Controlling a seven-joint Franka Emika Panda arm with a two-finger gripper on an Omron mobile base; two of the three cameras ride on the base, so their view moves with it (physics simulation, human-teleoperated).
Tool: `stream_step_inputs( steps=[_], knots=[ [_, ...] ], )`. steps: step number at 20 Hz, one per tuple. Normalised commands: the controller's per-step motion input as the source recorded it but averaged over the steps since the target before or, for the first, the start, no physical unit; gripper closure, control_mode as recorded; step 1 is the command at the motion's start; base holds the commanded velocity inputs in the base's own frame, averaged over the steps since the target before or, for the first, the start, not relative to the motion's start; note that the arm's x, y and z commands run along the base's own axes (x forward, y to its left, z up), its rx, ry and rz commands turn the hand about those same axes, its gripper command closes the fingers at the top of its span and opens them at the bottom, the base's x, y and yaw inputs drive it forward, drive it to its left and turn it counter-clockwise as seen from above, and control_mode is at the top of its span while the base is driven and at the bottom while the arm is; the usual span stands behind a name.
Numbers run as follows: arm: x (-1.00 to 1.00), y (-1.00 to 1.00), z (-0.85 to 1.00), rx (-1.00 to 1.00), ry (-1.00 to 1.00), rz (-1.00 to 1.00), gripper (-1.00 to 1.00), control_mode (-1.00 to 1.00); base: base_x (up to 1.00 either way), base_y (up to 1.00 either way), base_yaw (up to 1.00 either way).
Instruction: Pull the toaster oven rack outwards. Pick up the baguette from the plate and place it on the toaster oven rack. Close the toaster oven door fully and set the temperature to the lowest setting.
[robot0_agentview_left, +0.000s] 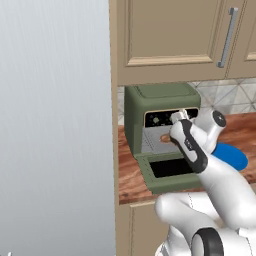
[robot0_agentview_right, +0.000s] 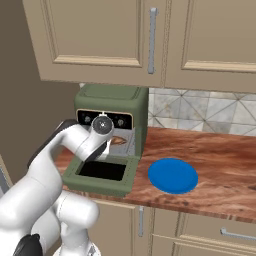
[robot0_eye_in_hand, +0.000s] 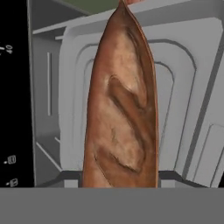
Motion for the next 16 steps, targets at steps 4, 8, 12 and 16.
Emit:
stream_step_inputs(
  steps=[4,8,12,16],
  knots=[
    [0.25,0.0,0.0,0.0,0.05,0.0,1.0,-1.0,0.0,0.0,0.0],
    [0.27,0.0,0.0,0.0,0.05,0.0,1.0,-1.0,0.0,0.0,0.0],
    [0.23,0.0,0.0,0.0,0.04,0.0,-1.0,-1.0,0.0,0.0,0.0],
    [0.16,0.0,0.0,0.0,0.01,0.0,-1.0,-1.0,0.0,0.0,0.0]
  ],
)
